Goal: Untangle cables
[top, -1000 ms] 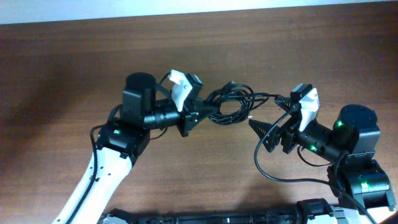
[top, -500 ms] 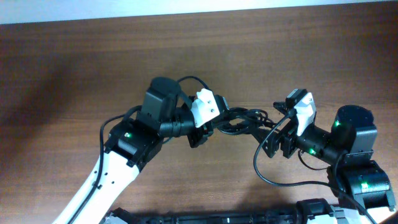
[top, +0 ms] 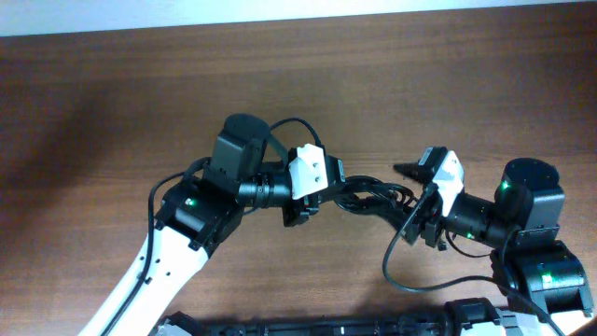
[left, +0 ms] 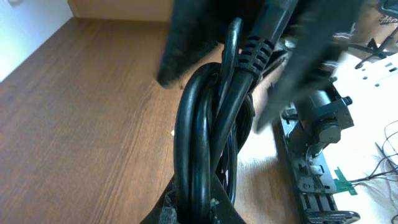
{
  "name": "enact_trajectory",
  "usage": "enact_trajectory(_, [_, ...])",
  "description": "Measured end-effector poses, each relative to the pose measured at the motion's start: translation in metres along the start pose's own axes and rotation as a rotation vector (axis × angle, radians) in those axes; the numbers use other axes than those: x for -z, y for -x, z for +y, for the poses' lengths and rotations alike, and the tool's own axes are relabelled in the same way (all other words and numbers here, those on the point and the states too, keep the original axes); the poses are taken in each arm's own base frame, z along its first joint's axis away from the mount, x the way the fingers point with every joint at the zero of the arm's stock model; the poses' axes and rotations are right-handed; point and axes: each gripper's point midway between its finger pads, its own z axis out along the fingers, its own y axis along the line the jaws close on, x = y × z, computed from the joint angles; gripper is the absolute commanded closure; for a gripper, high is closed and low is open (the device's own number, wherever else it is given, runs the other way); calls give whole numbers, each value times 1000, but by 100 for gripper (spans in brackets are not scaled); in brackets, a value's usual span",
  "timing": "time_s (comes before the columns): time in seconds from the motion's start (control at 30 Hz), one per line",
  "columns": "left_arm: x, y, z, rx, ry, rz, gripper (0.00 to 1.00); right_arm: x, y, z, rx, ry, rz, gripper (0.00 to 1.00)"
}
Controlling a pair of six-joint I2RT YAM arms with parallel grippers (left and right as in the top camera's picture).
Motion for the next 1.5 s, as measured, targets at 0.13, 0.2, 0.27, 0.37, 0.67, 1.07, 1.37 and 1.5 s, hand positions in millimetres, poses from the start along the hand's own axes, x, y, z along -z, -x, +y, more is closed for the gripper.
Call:
enact_trajectory(0.13, [0,9,5,-34,17,-30,88,1,2,6,9,29,-11,96])
enact_trajectory(0.2, [1,13,7,-34,26,-45,60,1,3,6,16,28,-14,96])
enact_trajectory(0.27, [1,19,9,-35,35,-67,18,1,3,5,16,24,-13,96])
enact_trajectory(0.37, [4,26,14,-3,67,-81,1,0,6,1,14,8,-21,96])
enact_trajectory(0.67, [30,30,51,211,354,-77,1,2,9,-31,-144,-167,-29,96])
enact_trajectory(1.07, [57,35,67,402,535,-139,1,4,24,-35,-235,-180,-93,96])
enact_trajectory(1.37, [55,45,63,402,492,-179,0,3,34,-22,-221,-97,-127,96])
enact_trajectory(1.5, [52,47,60,404,471,-182,8,3,35,-20,-218,-82,-129,96])
